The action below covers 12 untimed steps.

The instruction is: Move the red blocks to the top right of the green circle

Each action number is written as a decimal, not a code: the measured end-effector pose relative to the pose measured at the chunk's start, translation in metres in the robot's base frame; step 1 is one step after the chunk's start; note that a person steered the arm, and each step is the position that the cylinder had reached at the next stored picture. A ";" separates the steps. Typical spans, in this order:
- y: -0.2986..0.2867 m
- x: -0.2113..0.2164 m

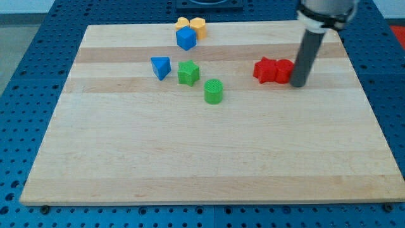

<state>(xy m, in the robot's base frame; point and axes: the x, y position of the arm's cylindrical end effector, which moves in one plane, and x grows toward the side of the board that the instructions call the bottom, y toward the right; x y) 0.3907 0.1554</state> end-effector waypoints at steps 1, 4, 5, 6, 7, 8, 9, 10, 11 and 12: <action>0.002 0.002; 0.077 -0.032; 0.038 -0.036; -0.009 -0.036; -0.048 -0.036; -0.067 -0.036; -0.092 -0.035; -0.109 -0.034; -0.098 -0.034; -0.080 -0.034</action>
<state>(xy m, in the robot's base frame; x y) 0.3563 0.0758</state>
